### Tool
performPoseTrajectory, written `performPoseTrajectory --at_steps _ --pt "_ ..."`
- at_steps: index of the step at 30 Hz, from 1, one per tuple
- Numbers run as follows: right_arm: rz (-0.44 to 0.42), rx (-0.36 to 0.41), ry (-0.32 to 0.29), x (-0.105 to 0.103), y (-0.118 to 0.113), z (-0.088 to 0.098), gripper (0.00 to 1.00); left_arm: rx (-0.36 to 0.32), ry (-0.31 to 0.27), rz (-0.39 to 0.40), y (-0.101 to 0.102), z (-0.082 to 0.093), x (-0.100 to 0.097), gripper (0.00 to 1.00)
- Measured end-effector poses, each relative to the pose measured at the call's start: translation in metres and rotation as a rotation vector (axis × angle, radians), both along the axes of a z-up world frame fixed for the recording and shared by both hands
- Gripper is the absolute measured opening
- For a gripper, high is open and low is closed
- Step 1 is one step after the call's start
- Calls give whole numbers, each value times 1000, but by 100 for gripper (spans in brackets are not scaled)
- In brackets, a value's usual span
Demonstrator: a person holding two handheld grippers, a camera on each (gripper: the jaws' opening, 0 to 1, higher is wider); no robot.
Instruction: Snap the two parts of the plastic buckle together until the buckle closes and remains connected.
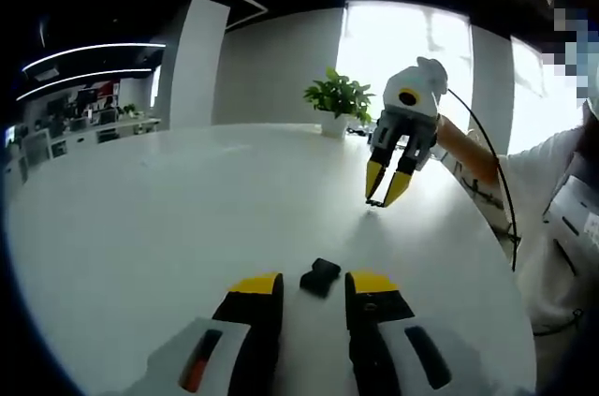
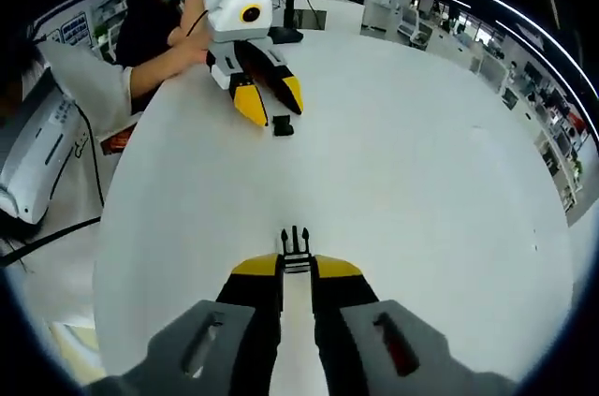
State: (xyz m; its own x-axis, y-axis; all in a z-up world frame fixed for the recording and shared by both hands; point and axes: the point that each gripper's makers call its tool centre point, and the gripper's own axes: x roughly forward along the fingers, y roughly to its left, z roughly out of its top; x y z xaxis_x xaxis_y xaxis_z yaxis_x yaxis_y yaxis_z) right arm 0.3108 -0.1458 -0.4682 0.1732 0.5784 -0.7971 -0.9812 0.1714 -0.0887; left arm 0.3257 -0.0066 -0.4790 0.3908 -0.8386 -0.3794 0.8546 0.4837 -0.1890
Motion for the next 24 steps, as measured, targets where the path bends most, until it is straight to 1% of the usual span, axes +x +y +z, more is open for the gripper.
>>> performPoseTrajectory --at_steps 2,5,7,8,9,10,13,16,19,24 --pt "1 22 -10 0 3 2 11 2 -3 0 0 0 0 23" --pt "-14 91 -54 5 9 10 11 20 -26 2 0 -1 2 21" --pt "-17 142 -62 6 12 18 11 22 -34 -2 -1 -1 3 21" --pt "-18 148 -61 6 13 19 11 22 -35 -3 -1 -1 3 20" --pt "-21 184 -64 7 15 24 11 25 -43 -8 -2 -1 3 19" --pt "-23 200 -63 7 16 26 11 26 -45 -10 -2 -1 3 18" --pt "-20 216 -62 7 16 23 11 24 -45 -15 -2 -1 3 16" --pt "-20 227 -56 6 15 19 11 33 -58 -16 -1 -1 5 12" --pt "-27 236 -51 7 13 17 11 40 -70 -27 -2 -1 4 12" --pt "-35 242 -45 3 11 12 11 70 -110 -40 -4 0 4 12"
